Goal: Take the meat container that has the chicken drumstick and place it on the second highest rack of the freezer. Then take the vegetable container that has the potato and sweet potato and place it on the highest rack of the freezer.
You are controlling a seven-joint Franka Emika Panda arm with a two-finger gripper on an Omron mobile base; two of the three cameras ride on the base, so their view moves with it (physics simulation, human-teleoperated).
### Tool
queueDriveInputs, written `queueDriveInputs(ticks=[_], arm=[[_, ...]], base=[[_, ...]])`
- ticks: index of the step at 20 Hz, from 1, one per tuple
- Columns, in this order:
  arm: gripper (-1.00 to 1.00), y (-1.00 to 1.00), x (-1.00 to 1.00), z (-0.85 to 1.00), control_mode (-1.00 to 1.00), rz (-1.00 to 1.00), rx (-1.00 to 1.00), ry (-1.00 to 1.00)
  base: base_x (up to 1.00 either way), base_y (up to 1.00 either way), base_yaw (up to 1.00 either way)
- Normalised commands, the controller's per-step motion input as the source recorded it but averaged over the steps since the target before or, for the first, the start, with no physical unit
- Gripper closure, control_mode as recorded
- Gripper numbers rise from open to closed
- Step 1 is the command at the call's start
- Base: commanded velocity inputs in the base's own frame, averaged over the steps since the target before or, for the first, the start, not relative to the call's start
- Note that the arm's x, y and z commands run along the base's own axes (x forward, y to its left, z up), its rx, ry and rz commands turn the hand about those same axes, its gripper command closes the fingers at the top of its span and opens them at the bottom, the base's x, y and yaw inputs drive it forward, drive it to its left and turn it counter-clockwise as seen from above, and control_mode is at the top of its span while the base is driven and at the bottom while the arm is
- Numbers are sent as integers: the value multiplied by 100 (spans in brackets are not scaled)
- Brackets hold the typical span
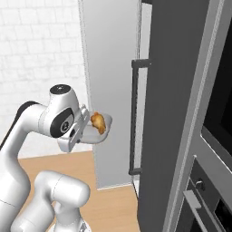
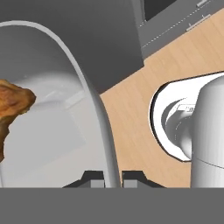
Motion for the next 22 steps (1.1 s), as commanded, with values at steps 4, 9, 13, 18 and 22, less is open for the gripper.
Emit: queueDriveInputs(ticks=[4,9,13,18,22], arm=[[100,0,0,0,100,0,0,0],[100,0,0,0,100,0,0,0],[100,0,0,0,100,0,0,0],[100,0,0,0,100,0,0,0],[100,0,0,0,100,0,0,0]], base=[[54,0,-20],[61,13,-21],[58,36,-25],[42,16,-31],[48,27,-31]])
